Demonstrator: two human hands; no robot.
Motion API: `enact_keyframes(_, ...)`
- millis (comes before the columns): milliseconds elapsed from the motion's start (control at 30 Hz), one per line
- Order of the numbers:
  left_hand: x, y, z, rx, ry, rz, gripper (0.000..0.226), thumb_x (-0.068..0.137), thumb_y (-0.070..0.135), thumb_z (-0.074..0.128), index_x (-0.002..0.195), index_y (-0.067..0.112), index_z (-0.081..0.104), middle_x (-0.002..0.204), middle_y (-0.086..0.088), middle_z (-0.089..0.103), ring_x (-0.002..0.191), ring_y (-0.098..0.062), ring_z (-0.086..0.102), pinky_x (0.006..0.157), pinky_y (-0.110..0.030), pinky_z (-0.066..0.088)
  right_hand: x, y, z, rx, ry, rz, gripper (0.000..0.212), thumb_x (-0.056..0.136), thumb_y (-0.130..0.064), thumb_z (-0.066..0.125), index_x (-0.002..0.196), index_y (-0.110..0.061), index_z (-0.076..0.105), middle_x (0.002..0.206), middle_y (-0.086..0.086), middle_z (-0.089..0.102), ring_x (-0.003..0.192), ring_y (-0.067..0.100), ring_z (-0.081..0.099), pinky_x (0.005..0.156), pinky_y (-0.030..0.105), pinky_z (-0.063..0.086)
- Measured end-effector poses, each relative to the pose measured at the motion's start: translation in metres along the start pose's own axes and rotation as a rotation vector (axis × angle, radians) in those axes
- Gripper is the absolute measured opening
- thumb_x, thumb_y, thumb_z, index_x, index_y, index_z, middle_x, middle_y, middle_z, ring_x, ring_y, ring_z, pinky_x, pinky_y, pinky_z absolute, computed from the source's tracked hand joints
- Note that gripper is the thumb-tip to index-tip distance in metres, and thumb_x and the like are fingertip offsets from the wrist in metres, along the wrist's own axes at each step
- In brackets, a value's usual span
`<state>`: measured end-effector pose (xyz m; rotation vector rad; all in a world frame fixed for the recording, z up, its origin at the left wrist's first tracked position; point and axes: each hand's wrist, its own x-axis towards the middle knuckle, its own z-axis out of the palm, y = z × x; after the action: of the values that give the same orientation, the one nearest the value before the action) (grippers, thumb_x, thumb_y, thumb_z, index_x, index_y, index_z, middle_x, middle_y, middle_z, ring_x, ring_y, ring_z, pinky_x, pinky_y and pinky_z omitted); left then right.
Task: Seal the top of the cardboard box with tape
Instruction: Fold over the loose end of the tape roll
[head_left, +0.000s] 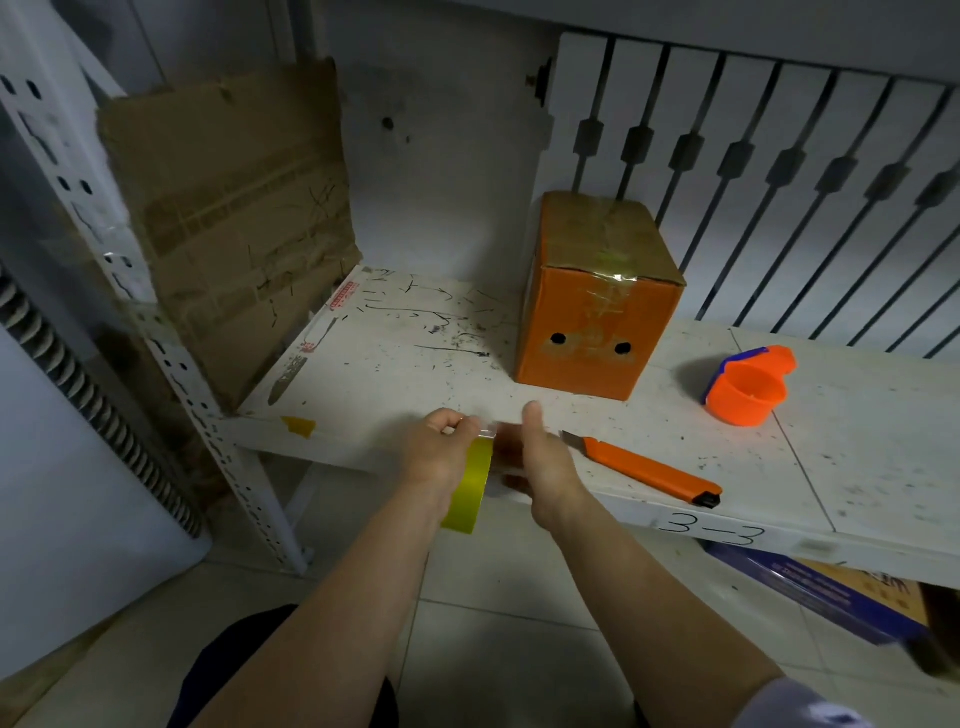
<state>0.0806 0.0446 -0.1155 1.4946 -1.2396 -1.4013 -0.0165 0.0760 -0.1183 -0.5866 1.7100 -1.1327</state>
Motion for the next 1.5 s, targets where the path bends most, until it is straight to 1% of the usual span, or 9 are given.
enact_keyframes(133,-0.010,0.004,0.002,0.054,-0.033,0.100,0.020,0.088,0.025,0.058,0.071,0.016,0.055,0.072,-0.005,0.053,0.069,-0.020,0.045,0.056,-0.028,0.034,-0.009,-0.014,-0.020,0.147,-0.125,-0.099,0.048,0.090,-0.058,0.036,0.095,-0.023,0.069,0.103,0.003,0.068,0.102,0.019,0.059,0.091,0.039,0.043)
enact_keyframes(267,-0.021,0.012,0.008,0.061,-0.060,0.172,0.023,0.089,0.025,0.057,0.066,0.021,0.053,0.067,0.000,0.052,0.064,-0.016,0.045,0.055,-0.027,0.035,-0.022,-0.028,-0.033,0.039,-0.123,-0.191,0.010,0.080,-0.019,0.069,0.090,-0.019,0.066,0.088,0.001,0.069,0.094,0.019,0.061,0.080,0.033,0.046)
enact_keyframes(400,-0.033,0.021,0.015,0.068,-0.078,0.236,0.023,0.087,0.025,0.058,0.065,0.023,0.054,0.063,0.004,0.050,0.061,-0.012,0.044,0.055,-0.026,0.035,-0.029,-0.037,-0.044,0.024,-0.066,-0.181,0.031,0.080,-0.012,0.069,0.110,-0.011,0.061,0.090,0.005,0.067,0.088,0.020,0.062,0.082,0.033,0.049)
enact_keyframes(500,-0.040,0.025,0.018,0.081,-0.092,0.280,0.017,0.086,0.025,0.060,0.071,0.017,0.059,0.063,0.004,0.051,0.061,-0.012,0.045,0.056,-0.026,0.036,-0.035,-0.041,-0.053,0.012,-0.037,-0.209,0.006,0.082,-0.011,0.067,0.088,-0.012,0.067,0.078,0.003,0.065,0.074,0.015,0.059,0.072,0.028,0.048)
enact_keyframes(633,-0.049,0.030,0.020,0.079,-0.076,0.325,0.018,0.086,0.025,0.060,0.069,0.020,0.058,0.062,0.005,0.051,0.059,-0.010,0.045,0.050,-0.014,0.035,-0.044,-0.045,-0.059,0.012,-0.011,-0.286,0.013,0.083,-0.011,0.066,0.071,-0.016,0.066,0.071,0.001,0.064,0.069,0.014,0.057,0.073,0.032,0.047)
enact_keyframes(767,-0.058,0.037,0.021,-0.014,-0.136,0.268,0.006,0.081,0.024,0.068,0.084,0.019,0.067,0.079,0.003,0.065,0.079,-0.012,0.058,0.066,-0.018,0.043,-0.055,-0.055,-0.060,0.004,0.032,-0.353,0.018,0.085,-0.012,0.064,0.068,-0.018,0.064,0.072,-0.002,0.063,0.071,0.013,0.054,0.073,0.036,0.050)
enact_keyframes(967,-0.064,0.041,0.023,-0.086,-0.224,0.157,0.045,0.076,0.019,0.074,0.120,0.017,0.062,0.104,-0.007,0.066,0.099,-0.024,0.063,0.092,-0.037,0.051,-0.068,-0.067,-0.066,-0.120,0.073,-0.465,0.014,0.089,-0.014,0.058,0.075,-0.014,0.062,0.077,-0.007,0.061,0.074,0.011,0.053,0.055,0.024,0.042)
enact_keyframes(1267,-0.068,0.055,0.025,-0.048,0.012,0.359,0.018,0.079,0.017,0.069,0.090,0.028,0.061,0.105,-0.002,0.060,0.090,-0.013,0.056,0.075,-0.022,0.041,-0.070,-0.072,-0.074,-0.291,0.083,-0.541,0.023,0.086,-0.010,0.062,0.065,-0.021,0.061,0.072,-0.013,0.058,0.073,0.001,0.054,0.071,0.021,0.043)
enact_keyframes(1500,-0.072,0.056,0.025,-0.001,-0.113,0.497,0.038,0.078,-0.005,0.062,0.065,0.029,0.053,0.092,0.003,0.065,0.094,-0.020,0.062,0.080,-0.025,0.048,-0.073,-0.070,-0.081,-0.327,0.032,-0.538,0.017,0.086,-0.009,0.061,0.069,-0.013,0.063,0.071,-0.010,0.059,0.071,0.000,0.054,0.064,0.014,0.041)
